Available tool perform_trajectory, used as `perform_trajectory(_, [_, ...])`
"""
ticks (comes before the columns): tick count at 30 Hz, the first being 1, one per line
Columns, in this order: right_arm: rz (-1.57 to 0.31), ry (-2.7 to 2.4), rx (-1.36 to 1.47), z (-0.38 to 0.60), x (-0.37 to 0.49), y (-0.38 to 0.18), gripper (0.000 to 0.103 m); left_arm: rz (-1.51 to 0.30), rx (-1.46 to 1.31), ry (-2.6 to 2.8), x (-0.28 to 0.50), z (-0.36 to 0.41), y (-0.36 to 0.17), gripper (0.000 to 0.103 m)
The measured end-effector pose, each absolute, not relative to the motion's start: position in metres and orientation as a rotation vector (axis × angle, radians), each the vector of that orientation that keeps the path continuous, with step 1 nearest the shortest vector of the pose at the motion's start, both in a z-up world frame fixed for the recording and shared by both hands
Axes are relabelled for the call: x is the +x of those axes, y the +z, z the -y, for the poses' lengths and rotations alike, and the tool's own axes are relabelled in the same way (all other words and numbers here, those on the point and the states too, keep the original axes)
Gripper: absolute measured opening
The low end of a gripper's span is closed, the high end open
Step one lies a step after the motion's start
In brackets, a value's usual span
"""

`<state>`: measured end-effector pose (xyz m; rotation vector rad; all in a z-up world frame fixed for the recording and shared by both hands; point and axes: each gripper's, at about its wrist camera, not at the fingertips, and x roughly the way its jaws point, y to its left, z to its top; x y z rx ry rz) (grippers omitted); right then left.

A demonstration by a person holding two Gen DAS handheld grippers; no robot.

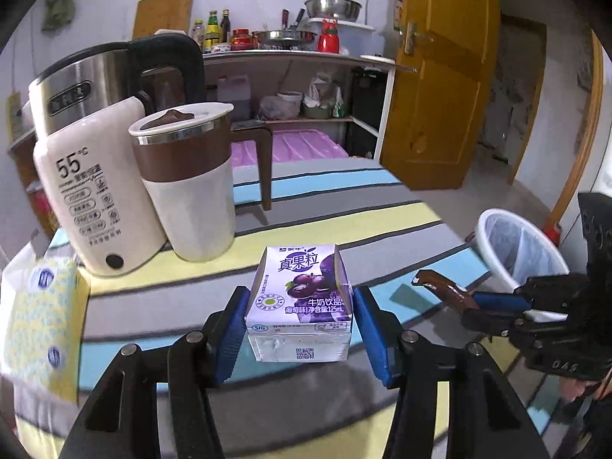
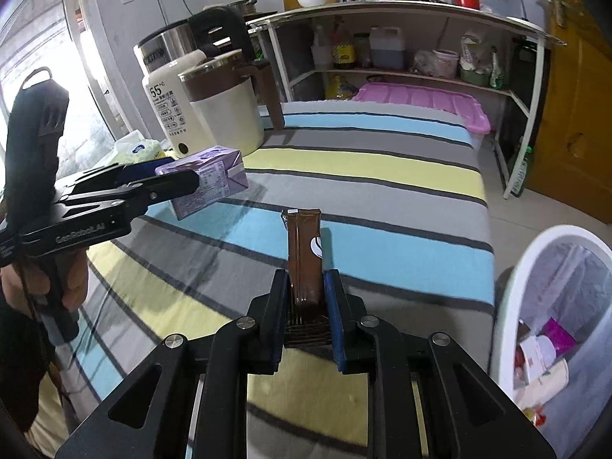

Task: Collect trash
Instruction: 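Carry the purple carton and brown wrapper over the trash bin with both tools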

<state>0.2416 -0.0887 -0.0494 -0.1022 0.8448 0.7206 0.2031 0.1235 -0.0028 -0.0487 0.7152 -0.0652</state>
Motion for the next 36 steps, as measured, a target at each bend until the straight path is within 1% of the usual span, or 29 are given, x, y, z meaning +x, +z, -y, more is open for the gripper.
perform_trajectory(9, [-0.796,0.68,-0.08,0.121,0.211,-0.03,0.021,-0.675,-0.125,-0.049,0.164,-0.087,0.011,0.055])
perform_trajectory(21, [-0.75,0.623,-0.035,0.165,0.177,-0.012,0.021,-0.633,-0.14,-0.084,0.127,-0.031,0.026,0.055])
perform_trajectory(36, [-0.715,0.543,0.011,0.215,0.167,-0.002,0.021,-0.635,-0.125,-0.182,0.123,0.019,0.028,0.055])
